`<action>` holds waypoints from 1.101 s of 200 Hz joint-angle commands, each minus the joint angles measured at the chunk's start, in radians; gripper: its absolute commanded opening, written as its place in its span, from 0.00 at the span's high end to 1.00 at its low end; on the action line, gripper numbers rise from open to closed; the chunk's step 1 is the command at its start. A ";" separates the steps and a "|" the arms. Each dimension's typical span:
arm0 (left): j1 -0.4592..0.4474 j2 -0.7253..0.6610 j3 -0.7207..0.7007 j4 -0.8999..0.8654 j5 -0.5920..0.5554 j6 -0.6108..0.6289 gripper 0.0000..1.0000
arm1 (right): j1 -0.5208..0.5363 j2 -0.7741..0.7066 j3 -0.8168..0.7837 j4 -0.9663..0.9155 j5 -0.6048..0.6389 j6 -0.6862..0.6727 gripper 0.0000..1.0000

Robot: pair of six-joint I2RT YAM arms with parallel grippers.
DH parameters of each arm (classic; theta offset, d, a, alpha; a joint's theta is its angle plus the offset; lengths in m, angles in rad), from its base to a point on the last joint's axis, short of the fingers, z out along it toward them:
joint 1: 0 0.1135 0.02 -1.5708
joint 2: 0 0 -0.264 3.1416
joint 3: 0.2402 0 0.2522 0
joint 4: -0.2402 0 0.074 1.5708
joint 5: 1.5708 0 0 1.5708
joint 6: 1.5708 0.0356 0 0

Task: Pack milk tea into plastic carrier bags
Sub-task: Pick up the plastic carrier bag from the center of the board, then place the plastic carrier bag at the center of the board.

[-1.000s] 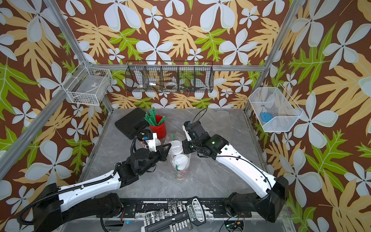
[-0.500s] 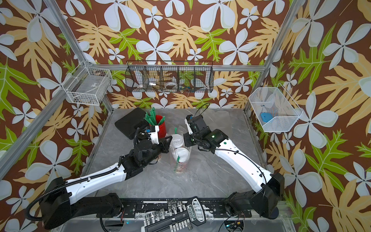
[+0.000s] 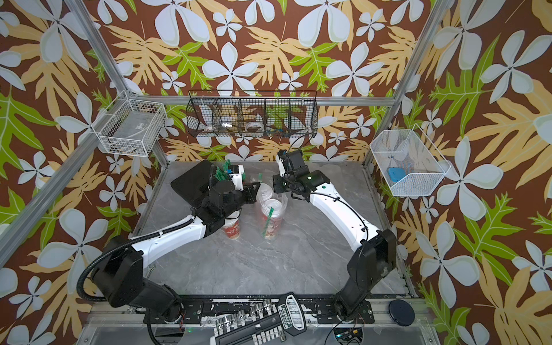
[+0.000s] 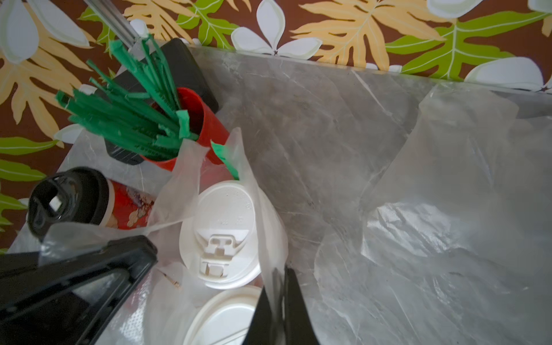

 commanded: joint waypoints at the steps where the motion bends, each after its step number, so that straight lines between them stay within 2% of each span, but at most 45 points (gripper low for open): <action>1: 0.035 0.059 0.072 0.029 0.084 0.013 1.00 | -0.012 0.053 0.080 0.023 -0.033 -0.027 1.00; 77: 0.120 0.257 0.309 -0.002 0.172 0.053 1.00 | -0.035 0.241 0.277 0.029 -0.045 -0.037 1.00; 134: 0.176 0.379 0.438 -0.020 0.240 0.029 1.00 | -0.048 0.342 0.403 0.018 -0.051 -0.015 1.00; 220: 0.191 0.383 0.460 -0.085 0.229 0.073 1.00 | -0.047 0.295 0.350 0.062 -0.038 0.000 1.00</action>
